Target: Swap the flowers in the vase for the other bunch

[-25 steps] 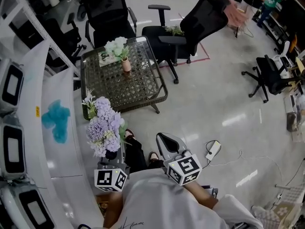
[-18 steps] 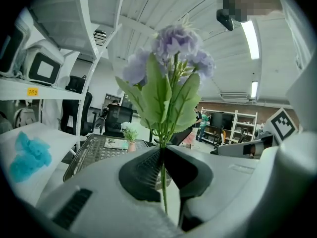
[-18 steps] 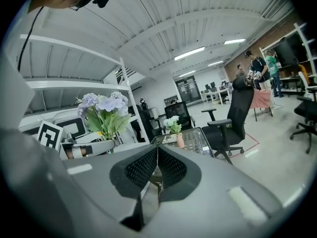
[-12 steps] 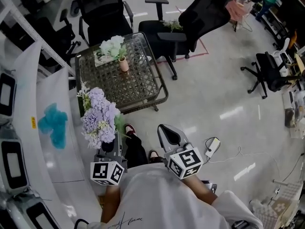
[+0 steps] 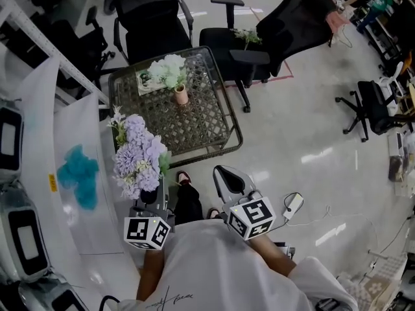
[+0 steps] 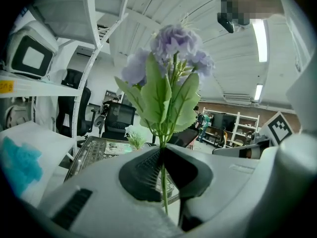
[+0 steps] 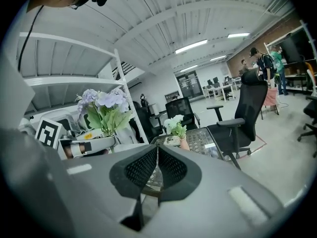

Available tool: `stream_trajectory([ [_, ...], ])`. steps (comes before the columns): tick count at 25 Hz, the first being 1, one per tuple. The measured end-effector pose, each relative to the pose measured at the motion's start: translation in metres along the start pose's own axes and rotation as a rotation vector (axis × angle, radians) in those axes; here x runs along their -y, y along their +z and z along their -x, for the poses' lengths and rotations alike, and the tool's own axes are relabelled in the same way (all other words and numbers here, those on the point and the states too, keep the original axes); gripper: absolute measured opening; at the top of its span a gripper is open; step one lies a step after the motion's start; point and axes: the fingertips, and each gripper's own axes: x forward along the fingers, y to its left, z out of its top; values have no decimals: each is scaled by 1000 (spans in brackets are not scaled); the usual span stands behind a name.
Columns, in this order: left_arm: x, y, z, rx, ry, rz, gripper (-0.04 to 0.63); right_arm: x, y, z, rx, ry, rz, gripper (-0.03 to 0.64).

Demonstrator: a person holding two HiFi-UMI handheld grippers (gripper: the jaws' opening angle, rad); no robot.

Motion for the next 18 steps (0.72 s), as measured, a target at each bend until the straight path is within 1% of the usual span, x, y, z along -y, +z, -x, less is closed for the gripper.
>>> stream_trajectory([
  [5, -36, 16, -25, -13, -10, -2, 20, -5, 15, -48, -3, -2, -4, 18],
  [10, -67, 43, -54, 11, -38, -17, 20, -7, 32, -95, -5, -14, 1, 18],
  [13, -89, 54, -68, 9, -51, -20, 20, -8, 40, -121, -6, -32, 6, 20],
  [18, -134, 68, -85, 14, -61, -5, 20, -17, 49, -167, -7, -58, 19, 23],
])
